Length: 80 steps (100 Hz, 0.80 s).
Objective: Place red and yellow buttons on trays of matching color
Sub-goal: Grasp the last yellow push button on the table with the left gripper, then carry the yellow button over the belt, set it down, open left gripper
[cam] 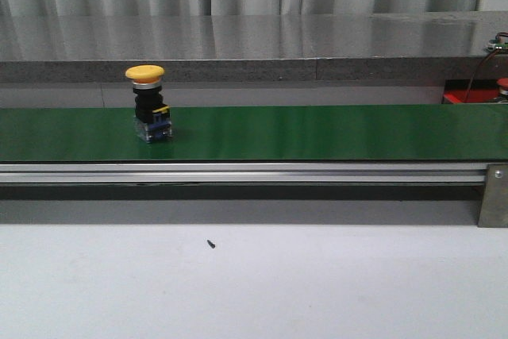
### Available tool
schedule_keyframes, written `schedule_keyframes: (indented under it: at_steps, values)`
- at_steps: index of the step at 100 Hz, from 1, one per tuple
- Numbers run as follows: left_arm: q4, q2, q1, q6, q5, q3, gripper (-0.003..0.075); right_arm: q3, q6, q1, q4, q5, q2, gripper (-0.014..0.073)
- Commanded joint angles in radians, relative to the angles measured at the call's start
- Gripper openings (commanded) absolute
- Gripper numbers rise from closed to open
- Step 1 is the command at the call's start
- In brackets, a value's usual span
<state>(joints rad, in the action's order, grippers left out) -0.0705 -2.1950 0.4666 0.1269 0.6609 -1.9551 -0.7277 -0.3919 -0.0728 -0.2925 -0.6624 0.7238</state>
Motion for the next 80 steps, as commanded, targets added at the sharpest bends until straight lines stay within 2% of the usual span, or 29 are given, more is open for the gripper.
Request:
schedule_keyframes:
  at_steps: [1, 20, 59, 80]
  values:
    - [-0.034, 0.133, -0.006, -0.006, 0.005, -0.037, 0.0114, -0.026, -0.009, -0.002, -0.02, 0.067, -0.002, -0.0096]
    - [-0.036, 0.238, -0.054, -0.006, 0.107, 0.005, 0.0114, -0.026, -0.009, -0.002, -0.02, 0.067, -0.002, -0.0096]
    - [-0.036, 0.512, -0.211, -0.006, 0.1, 0.298, 0.0114, -0.026, -0.009, -0.002, -0.02, 0.067, -0.002, -0.0096]
    - [-0.036, 0.611, -0.289, -0.006, 0.013, 0.517, 0.0114, -0.026, -0.009, -0.002, -0.02, 0.067, -0.002, -0.0096]
